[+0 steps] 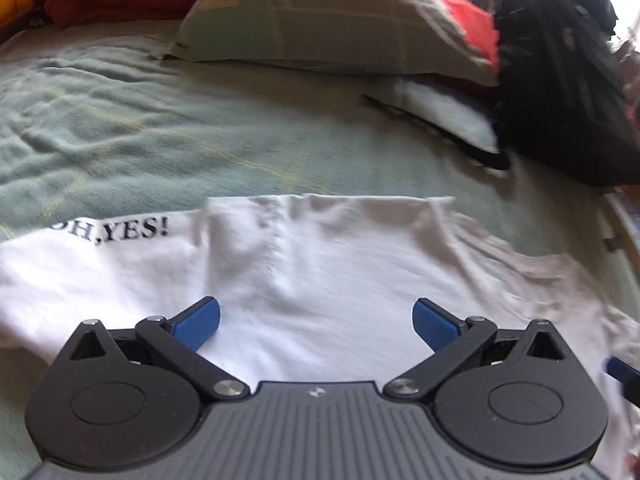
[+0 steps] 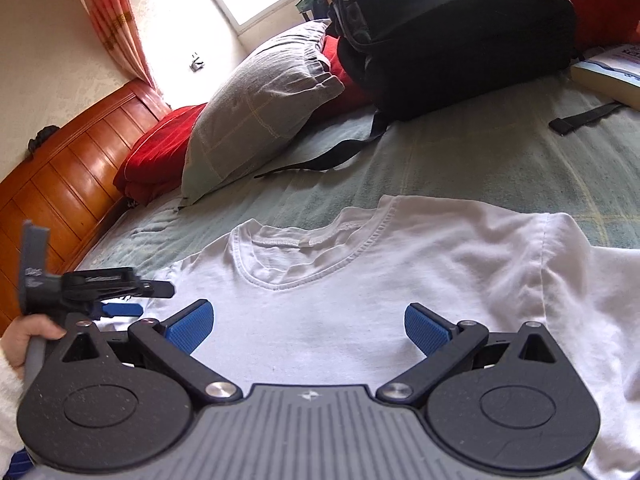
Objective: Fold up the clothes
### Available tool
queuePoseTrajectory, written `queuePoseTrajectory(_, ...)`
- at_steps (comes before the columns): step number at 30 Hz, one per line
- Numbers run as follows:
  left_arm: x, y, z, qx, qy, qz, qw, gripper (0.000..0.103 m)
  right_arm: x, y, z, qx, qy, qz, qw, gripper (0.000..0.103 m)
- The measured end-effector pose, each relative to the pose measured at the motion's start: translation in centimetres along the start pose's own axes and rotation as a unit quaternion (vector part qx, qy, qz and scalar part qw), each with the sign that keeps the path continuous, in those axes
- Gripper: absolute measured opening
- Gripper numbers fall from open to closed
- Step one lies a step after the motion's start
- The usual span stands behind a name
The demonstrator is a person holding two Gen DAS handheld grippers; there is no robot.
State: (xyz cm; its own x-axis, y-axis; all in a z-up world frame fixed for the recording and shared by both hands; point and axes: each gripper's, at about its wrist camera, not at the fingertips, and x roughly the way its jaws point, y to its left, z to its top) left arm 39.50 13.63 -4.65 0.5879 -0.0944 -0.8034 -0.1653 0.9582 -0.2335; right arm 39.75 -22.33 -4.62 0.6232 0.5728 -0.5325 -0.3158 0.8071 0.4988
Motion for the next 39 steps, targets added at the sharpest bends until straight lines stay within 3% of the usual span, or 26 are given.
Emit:
queuePoseTrajectory(6,-3.7,-2.4,-4.3,0.046,0.017,-0.074,0.9960,0.102,0.4,-0.7,0.0,0.019,0.006,-0.004,1.000,0.103)
queuePoseTrajectory(12,-5.0,0.4,-9.3,0.034,0.032,-0.017,0.9988,0.102,0.4,-0.5,-0.1,0.015,0.006,-0.009,1.000,0.103)
queuePoseTrajectory(17,-8.1,2.1,-11.0,0.015,0.017,-0.007,0.9997,0.102,0.4,-0.4,-0.1,0.018,0.005,-0.012,1.000,0.103)
queuePoseTrajectory(22,-9.1,0.9,-9.4,0.030,-0.025,-0.042,0.9983,0.102,0.5,-0.1,-0.2,0.011,0.005,-0.017,1.000,0.103)
queuePoseTrajectory(28,-4.8,2.4,-5.1,-0.033,-0.043,-0.063,0.9965,0.102,0.5,0.4,-0.3,-0.002,0.003,-0.020,1.000,0.103)
queuePoseTrajectory(31,-2.4,4.7,-4.0,-0.078,-0.029,-0.043,0.9956,0.102,0.5,0.2,-0.3,0.004,0.003,-0.019,1.000,0.103)
queuePoseTrajectory(33,-2.0,5.7,-3.6,-0.087,-0.042,-0.036,0.9947,0.102,0.5,0.0,-0.3,0.009,0.003,-0.018,1.000,0.103)
queuePoseTrajectory(37,-2.0,5.9,-2.8,-0.081,-0.050,0.009,0.9954,0.102,0.6,-0.4,-0.2,0.019,0.003,-0.016,1.000,0.103)
queuePoseTrajectory(39,-2.6,5.5,-2.9,-0.073,-0.052,0.009,0.9959,0.102,0.6,-0.6,-0.2,0.024,0.003,-0.015,1.000,0.103)
